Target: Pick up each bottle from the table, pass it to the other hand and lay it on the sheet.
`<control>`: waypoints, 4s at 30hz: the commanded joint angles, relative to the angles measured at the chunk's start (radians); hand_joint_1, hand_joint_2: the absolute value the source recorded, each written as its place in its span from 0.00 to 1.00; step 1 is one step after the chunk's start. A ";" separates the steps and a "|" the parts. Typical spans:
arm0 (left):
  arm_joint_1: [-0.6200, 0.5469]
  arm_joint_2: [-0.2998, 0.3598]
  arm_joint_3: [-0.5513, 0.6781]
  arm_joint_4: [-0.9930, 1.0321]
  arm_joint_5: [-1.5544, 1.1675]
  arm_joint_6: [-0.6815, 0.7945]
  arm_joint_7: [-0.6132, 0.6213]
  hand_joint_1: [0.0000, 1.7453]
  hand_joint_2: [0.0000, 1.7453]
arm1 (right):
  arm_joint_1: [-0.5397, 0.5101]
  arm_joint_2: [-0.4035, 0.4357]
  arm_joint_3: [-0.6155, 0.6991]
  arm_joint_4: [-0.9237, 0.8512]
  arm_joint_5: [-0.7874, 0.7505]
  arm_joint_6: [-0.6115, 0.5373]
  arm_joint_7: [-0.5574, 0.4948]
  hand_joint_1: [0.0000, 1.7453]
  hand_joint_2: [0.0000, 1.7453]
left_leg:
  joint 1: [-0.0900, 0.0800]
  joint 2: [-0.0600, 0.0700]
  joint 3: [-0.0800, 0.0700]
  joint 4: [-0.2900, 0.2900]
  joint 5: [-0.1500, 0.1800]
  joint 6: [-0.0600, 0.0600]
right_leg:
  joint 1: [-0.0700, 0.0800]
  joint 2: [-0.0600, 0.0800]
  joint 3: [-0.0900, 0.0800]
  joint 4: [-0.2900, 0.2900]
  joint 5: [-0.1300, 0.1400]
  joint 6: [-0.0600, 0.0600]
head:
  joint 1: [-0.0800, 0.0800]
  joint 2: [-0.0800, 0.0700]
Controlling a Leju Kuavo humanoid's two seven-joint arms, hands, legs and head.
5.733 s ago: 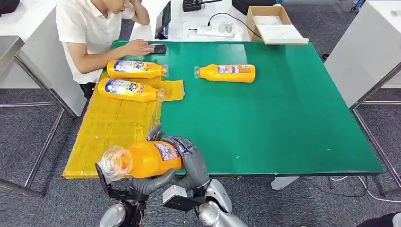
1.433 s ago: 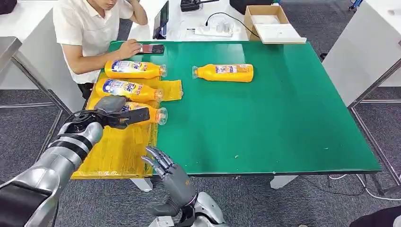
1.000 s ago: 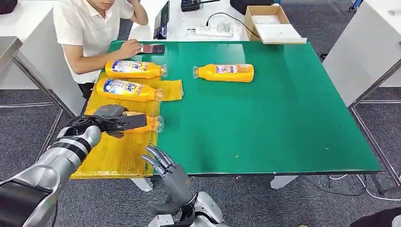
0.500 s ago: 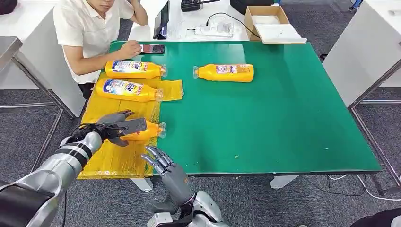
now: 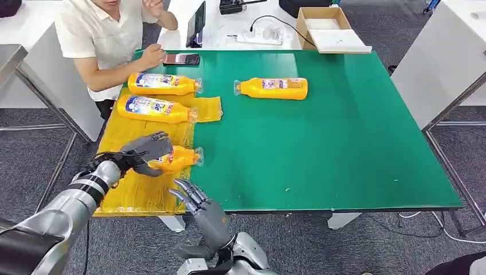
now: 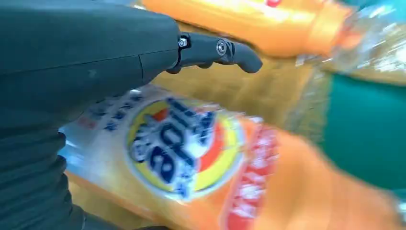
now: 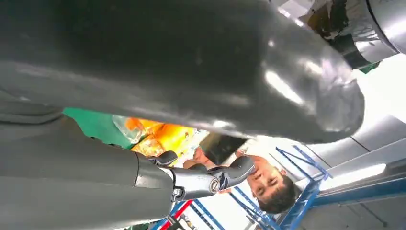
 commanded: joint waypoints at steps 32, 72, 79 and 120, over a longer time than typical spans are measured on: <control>0.920 -0.162 0.224 -1.156 0.857 -0.159 -0.217 0.00 1.00 | 0.289 -0.108 -0.309 -0.570 -0.290 -0.066 -0.031 0.00 1.00 | -0.001 0.002 0.004 -0.001 -0.005 0.000 | -0.001 0.000 0.003 -0.002 -0.005 0.000 | 0.000 0.000; 0.919 -0.160 -0.011 -1.116 0.603 0.177 -0.325 0.00 1.00 | 0.198 -0.033 -1.062 -0.312 0.226 -0.217 -0.024 0.00 1.00 | -0.001 -0.001 0.005 -0.003 -0.005 0.001 | 0.000 -0.002 0.006 -0.006 -0.004 0.002 | 0.000 0.000; 0.911 -0.169 -0.009 -1.090 0.608 0.182 -0.319 0.00 1.00 | 0.172 -0.155 -0.900 -0.183 0.366 -0.217 0.160 0.00 1.00 | 0.000 0.001 0.005 -0.003 -0.005 0.001 | 0.001 0.001 0.006 -0.006 -0.003 0.002 | -0.001 0.000; 0.884 -0.176 -0.048 -1.091 0.634 0.049 -0.295 0.00 1.00 | -0.003 -0.281 -0.600 0.006 0.581 -0.005 0.475 0.00 1.00 | -0.001 0.001 0.001 -0.001 -0.005 0.001 | 0.000 0.001 0.002 -0.004 -0.003 0.002 | -0.001 0.000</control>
